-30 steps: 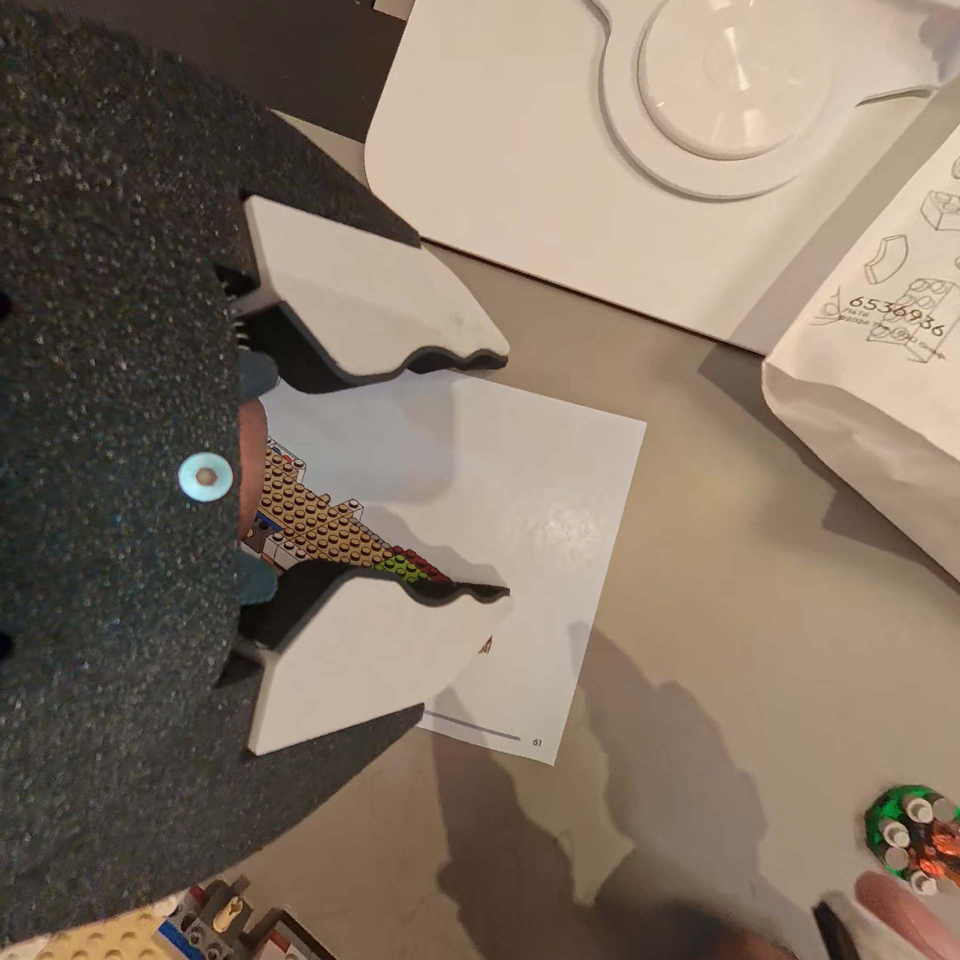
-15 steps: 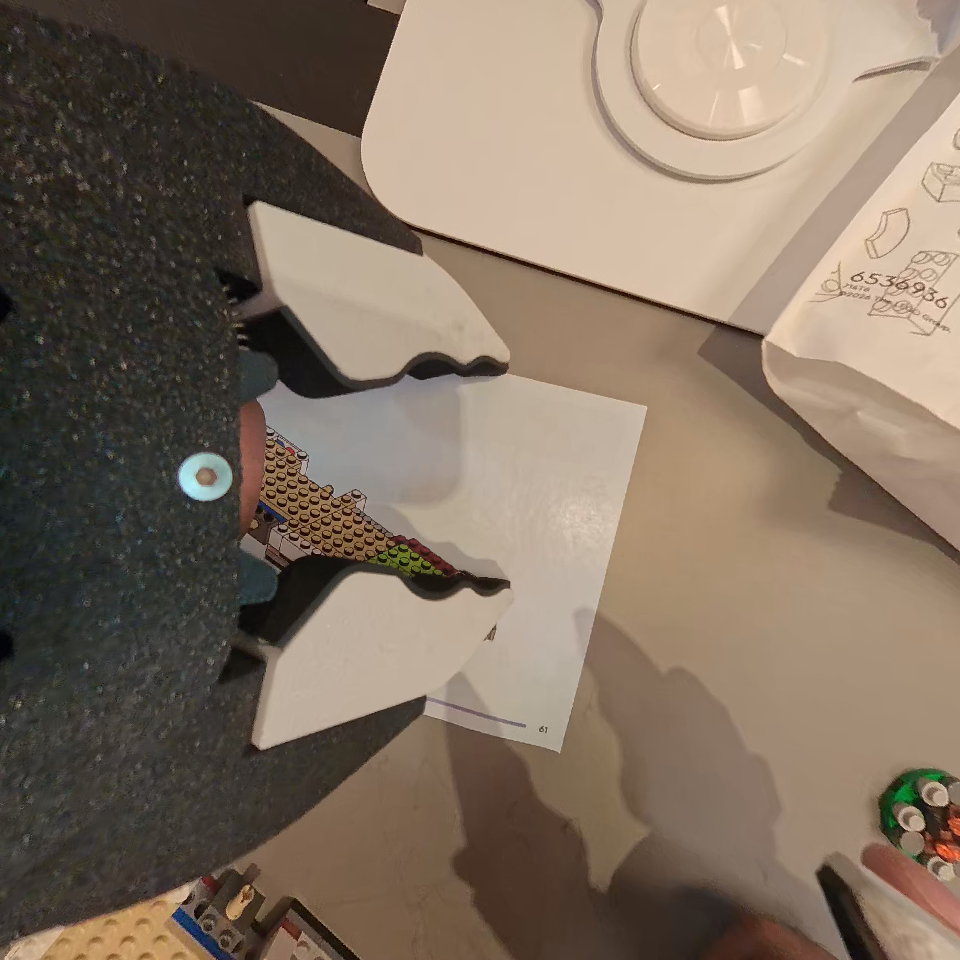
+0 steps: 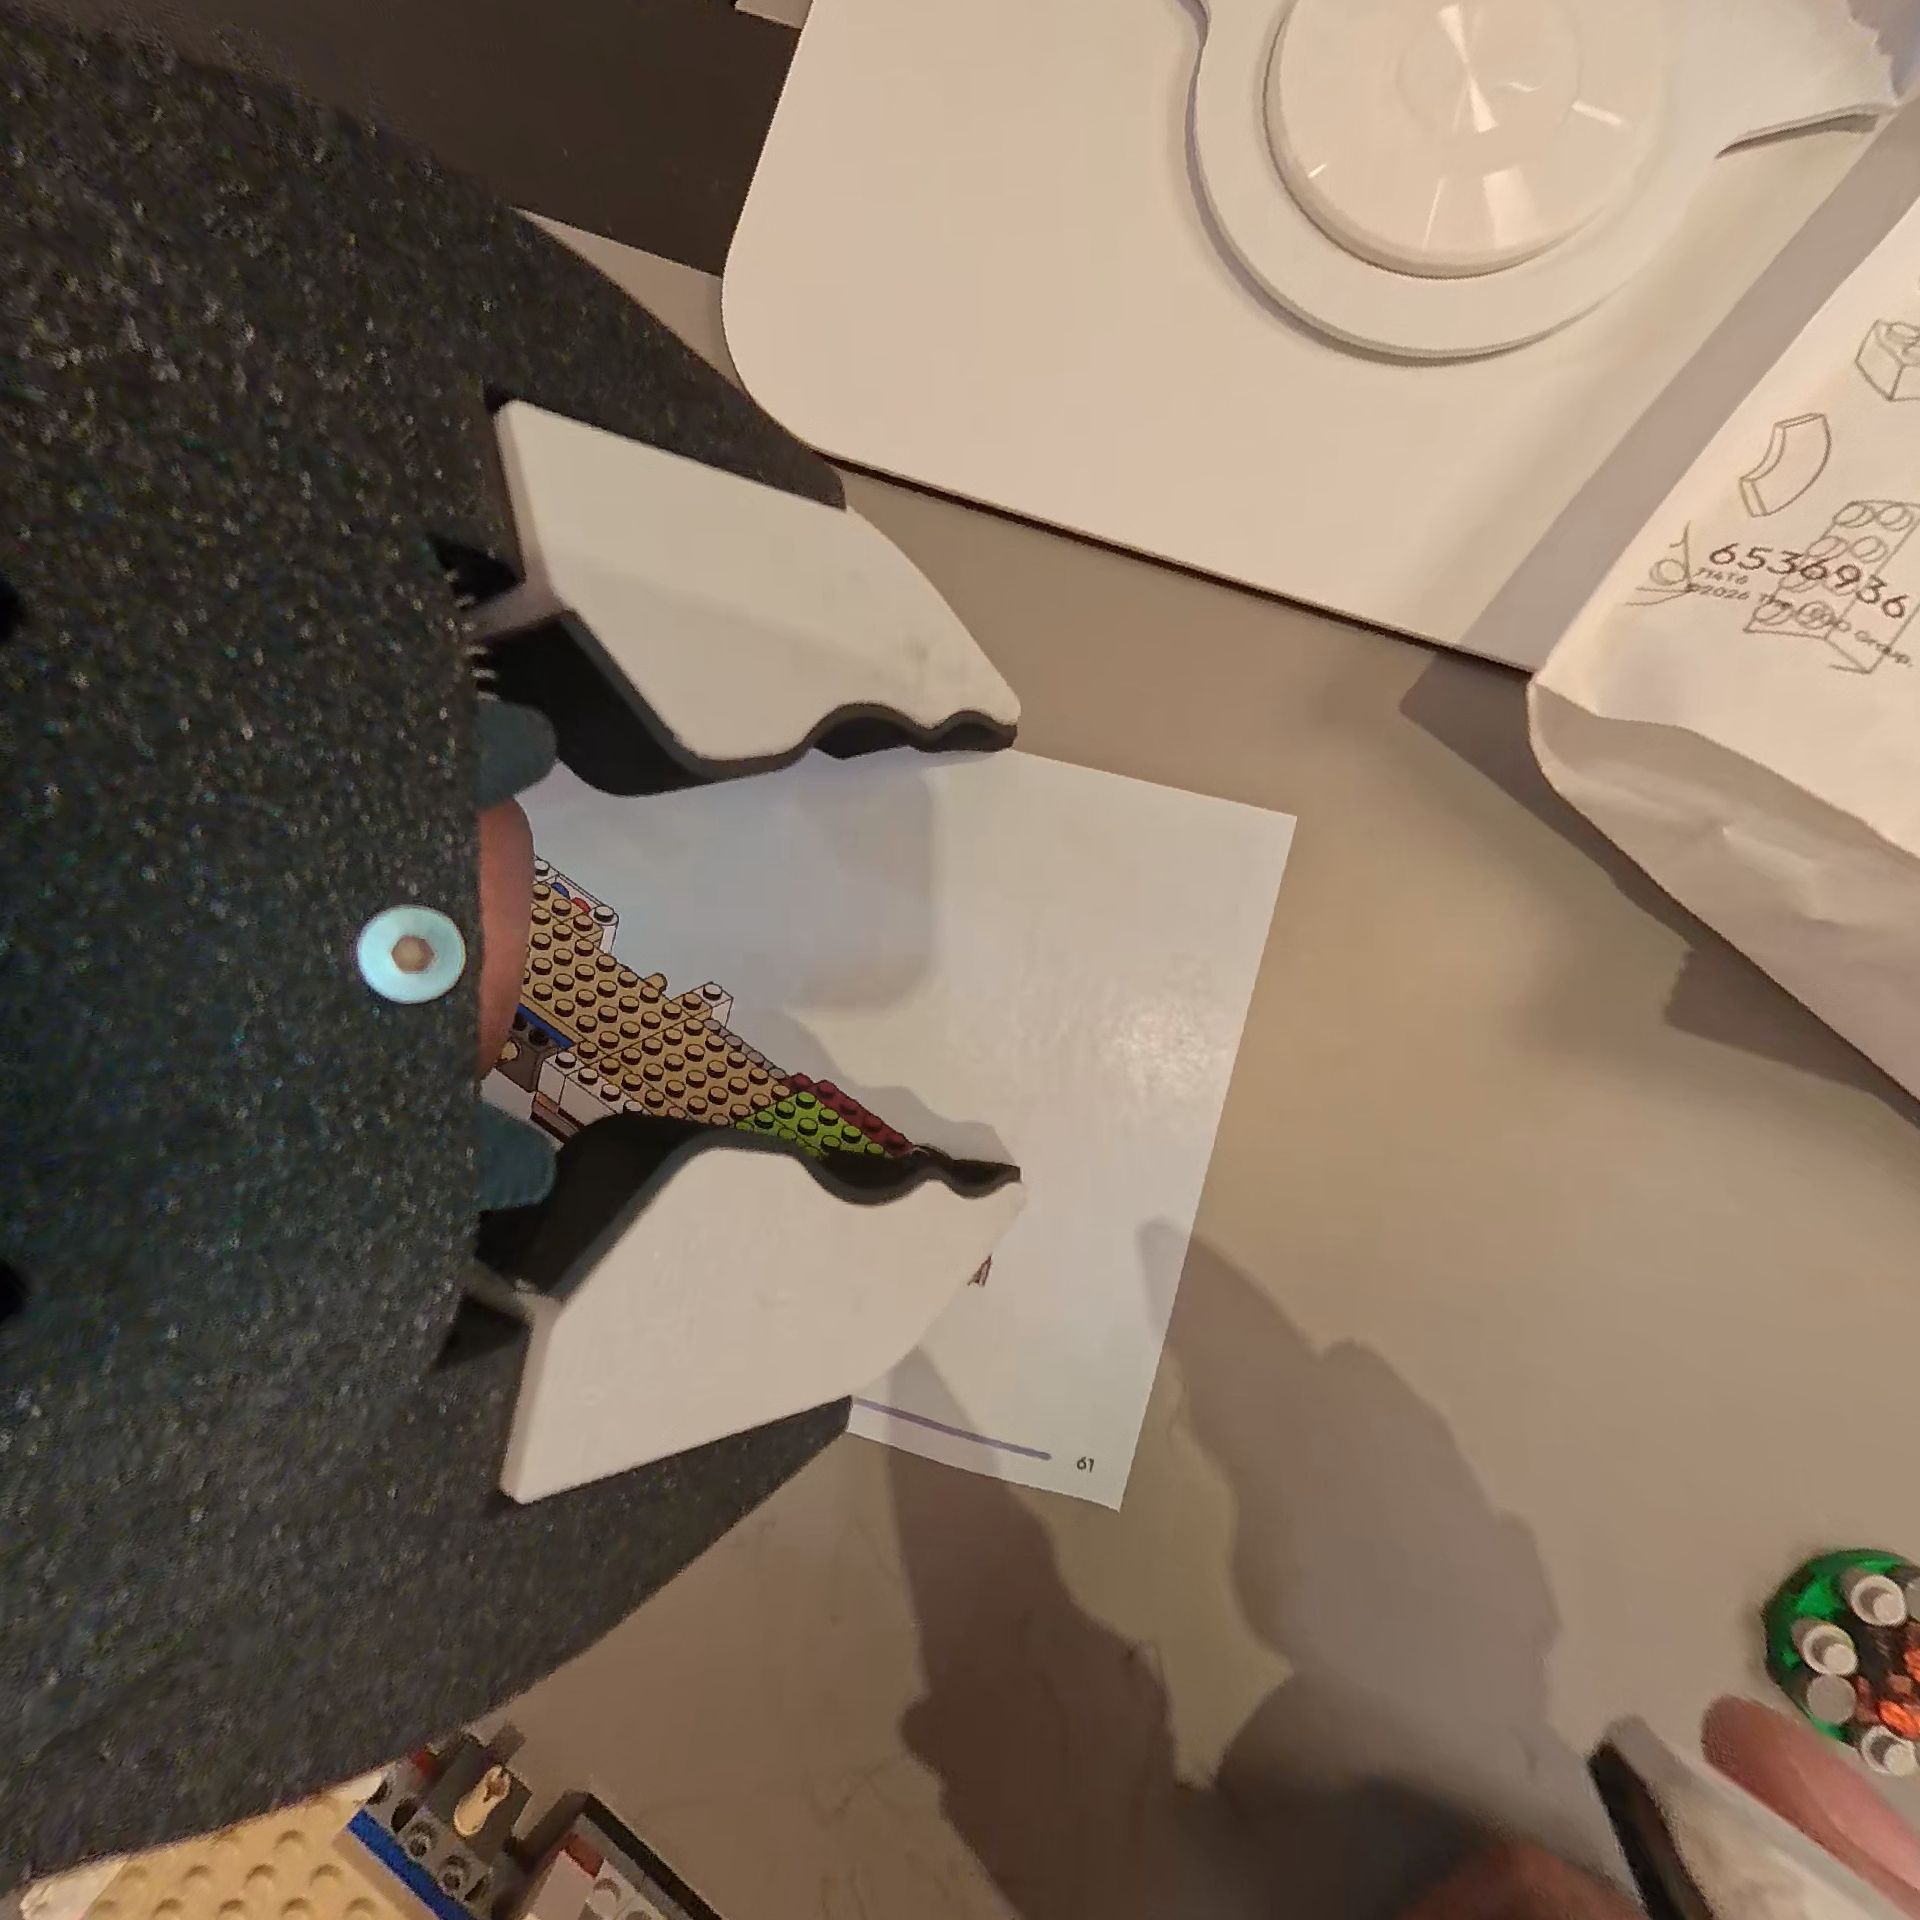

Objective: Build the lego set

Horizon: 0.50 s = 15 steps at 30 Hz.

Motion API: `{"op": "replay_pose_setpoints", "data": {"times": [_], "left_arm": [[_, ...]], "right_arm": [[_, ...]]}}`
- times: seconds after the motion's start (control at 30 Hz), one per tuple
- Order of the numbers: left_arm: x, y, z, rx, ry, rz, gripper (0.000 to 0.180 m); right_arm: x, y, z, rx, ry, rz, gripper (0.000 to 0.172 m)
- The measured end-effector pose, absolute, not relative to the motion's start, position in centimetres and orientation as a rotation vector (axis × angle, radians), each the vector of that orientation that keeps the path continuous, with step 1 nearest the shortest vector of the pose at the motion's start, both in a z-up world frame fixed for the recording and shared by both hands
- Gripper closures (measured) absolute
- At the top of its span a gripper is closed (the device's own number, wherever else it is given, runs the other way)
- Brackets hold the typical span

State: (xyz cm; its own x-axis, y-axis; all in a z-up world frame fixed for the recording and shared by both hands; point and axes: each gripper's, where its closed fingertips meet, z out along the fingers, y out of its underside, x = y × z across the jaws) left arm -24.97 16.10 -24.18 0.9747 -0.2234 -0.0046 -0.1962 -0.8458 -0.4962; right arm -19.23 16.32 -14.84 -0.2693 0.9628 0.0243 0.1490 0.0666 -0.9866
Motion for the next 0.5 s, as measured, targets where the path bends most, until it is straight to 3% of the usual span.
{"op": "replay_pose_setpoints", "data": {"times": [0.5], "left_arm": [[-24.90, 16.04, -24.13, -2.607, 0.286, -0.097, 0.104]], "right_arm": [[-19.27, 16.24, -14.86, -1.148, -1.554, 1.292, 0.130]]}}
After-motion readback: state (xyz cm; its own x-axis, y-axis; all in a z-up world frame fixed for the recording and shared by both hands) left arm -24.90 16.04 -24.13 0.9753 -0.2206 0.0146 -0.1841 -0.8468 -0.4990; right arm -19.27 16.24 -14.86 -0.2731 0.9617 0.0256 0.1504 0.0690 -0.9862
